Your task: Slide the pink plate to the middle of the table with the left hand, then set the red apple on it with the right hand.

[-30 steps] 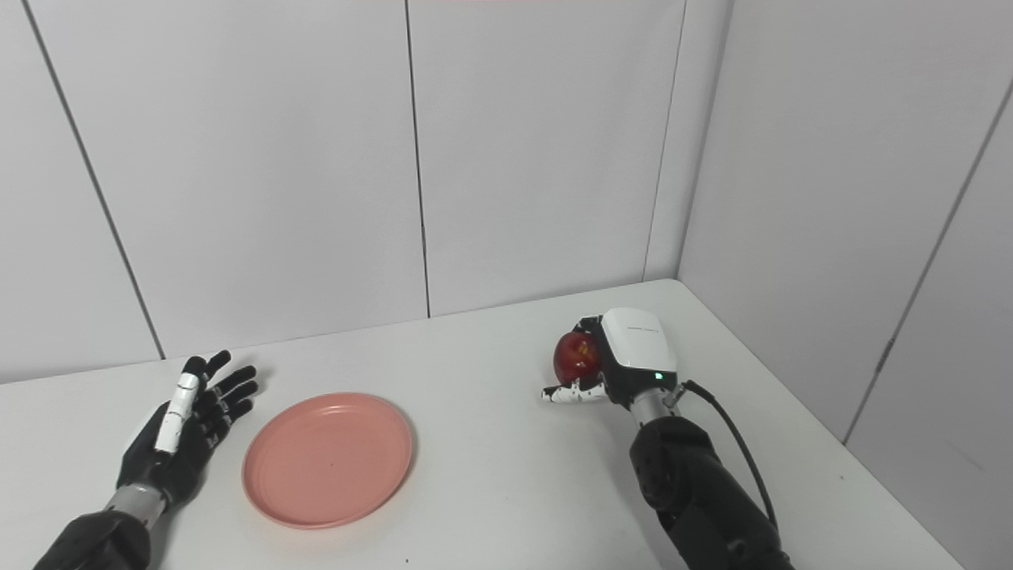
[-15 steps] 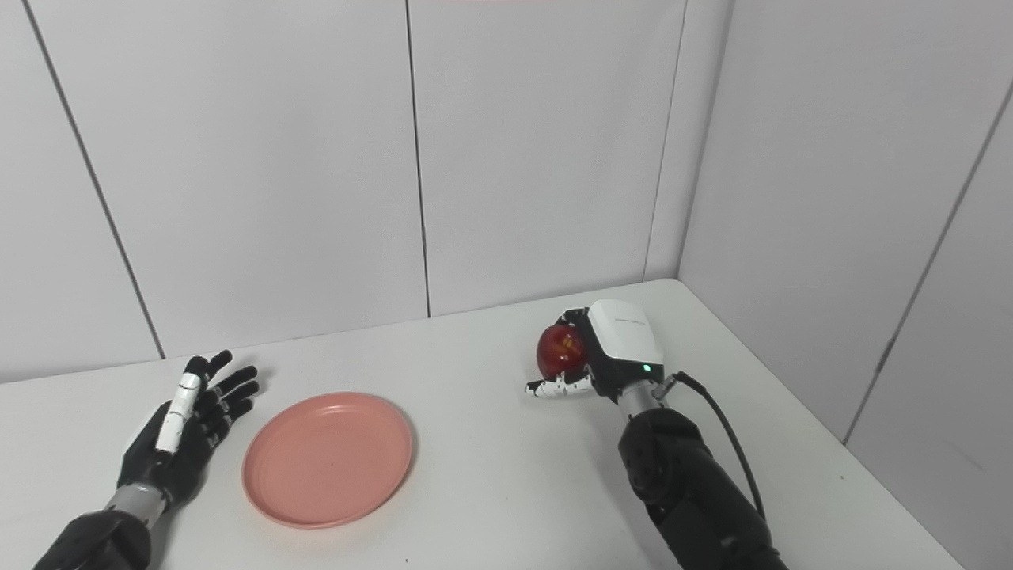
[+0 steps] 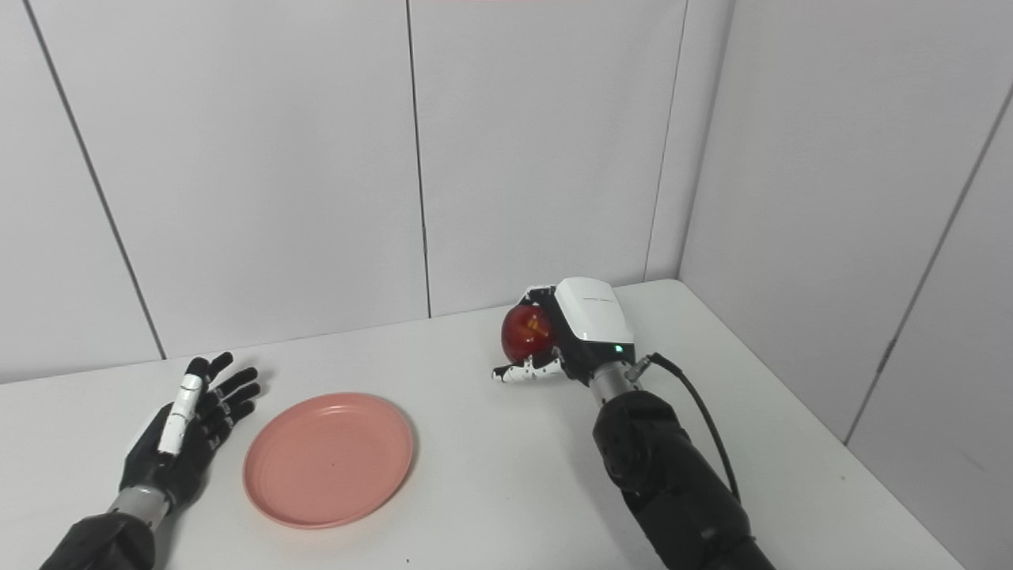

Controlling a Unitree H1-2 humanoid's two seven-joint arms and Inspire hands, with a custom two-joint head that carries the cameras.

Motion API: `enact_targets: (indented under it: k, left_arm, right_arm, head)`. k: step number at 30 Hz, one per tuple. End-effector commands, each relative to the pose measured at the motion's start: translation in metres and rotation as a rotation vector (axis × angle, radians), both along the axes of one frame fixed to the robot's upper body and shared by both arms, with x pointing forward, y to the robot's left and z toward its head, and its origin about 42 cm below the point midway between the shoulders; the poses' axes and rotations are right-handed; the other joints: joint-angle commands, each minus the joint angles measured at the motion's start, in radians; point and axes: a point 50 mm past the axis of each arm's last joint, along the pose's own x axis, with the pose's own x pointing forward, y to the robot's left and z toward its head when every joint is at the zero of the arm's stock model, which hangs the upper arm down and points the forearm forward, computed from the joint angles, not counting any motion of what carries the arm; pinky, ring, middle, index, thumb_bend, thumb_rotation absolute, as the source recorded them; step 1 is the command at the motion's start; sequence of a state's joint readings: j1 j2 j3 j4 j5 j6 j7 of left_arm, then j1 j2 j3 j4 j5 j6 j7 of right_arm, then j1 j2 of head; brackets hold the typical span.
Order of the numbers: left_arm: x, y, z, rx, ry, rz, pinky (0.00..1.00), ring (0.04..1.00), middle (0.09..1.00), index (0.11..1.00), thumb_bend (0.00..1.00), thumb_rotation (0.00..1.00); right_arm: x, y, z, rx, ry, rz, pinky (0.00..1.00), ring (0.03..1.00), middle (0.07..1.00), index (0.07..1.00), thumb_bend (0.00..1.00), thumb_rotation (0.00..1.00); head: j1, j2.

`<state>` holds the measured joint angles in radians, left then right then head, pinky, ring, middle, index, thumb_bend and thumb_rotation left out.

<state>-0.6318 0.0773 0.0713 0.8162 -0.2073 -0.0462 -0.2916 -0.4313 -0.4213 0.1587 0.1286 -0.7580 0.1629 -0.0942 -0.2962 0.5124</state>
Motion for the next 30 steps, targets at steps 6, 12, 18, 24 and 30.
enact_targets:
  k: [6,12,18,24,30]
  left_arm:
    - [-0.010,-0.011,-0.017,0.006,0.075,0.013,0.89,0.855,0.835,0.911,0.75,0.79]
    - [-0.013,-0.013,-0.020,0.014,0.080,0.020,0.89,0.848,0.826,0.918,0.74,0.80]
    - [-0.014,-0.019,-0.022,0.016,0.077,0.019,0.89,0.847,0.828,0.906,0.72,0.80]
    - [-0.016,-0.027,-0.023,0.021,0.069,0.013,0.86,0.835,0.820,0.904,0.73,0.81]
    - [-0.017,-0.036,-0.025,0.021,0.066,0.013,0.86,0.831,0.818,0.902,0.74,0.80]
  right_arm:
    - [0.008,0.010,0.038,0.000,-0.120,0.044,0.13,0.176,0.262,0.479,0.50,0.16]
    - [0.005,0.019,0.048,-0.002,-0.138,0.065,0.11,0.156,0.242,0.477,0.50,0.16]
    - [0.002,0.024,0.059,-0.019,-0.151,0.076,0.11,0.156,0.244,0.478,0.50,0.16]
    - [0.003,0.025,0.064,-0.020,-0.156,0.094,0.11,0.163,0.252,0.478,0.50,0.16]
    - [0.008,0.027,0.065,-0.020,-0.168,0.120,0.11,0.157,0.241,0.476,0.50,0.16]
  head:
    - [0.033,-0.003]
    - [0.074,0.001]
    - [0.122,-0.005]
    - [0.181,-0.018]
    - [0.235,-0.027]
